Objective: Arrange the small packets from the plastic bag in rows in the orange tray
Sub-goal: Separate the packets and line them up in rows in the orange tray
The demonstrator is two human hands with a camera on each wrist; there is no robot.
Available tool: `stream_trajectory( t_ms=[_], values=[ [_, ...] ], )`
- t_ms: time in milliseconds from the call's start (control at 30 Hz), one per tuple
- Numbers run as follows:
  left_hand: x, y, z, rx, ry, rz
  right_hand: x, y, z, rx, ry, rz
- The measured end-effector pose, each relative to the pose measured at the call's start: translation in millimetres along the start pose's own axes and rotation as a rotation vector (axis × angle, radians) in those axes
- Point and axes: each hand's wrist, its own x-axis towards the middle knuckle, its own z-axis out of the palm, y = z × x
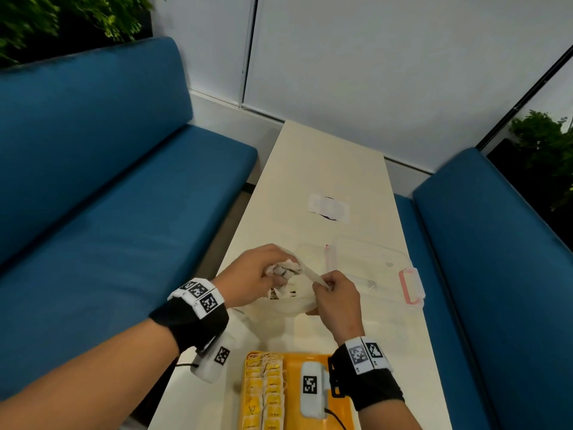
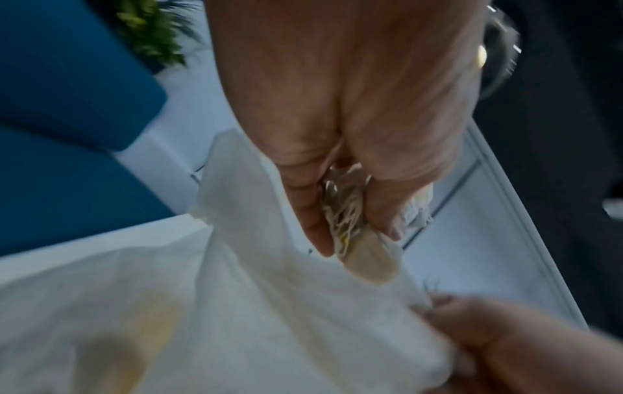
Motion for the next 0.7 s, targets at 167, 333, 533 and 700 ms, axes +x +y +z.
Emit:
stream_trajectory(
  t_ms=[167, 333, 533, 700],
  values=[
    [-31, 8, 1, -0.728, 0.128, -0.286, -10, 4, 0, -0.013, -0.021, -0.006],
    [-73, 8, 18, -1.217, 0.078, -0.466, -31, 11, -7, -0.065, -0.13, 0.003],
    [-108, 2, 36, -1.444, 0.095, -0.612, -71, 12, -20, -0.281, -0.076, -0.286],
    [-122, 8, 47, -1.482, 0.124, -0.667, -109, 15, -7, -0.207, -0.333, -0.371]
  ],
)
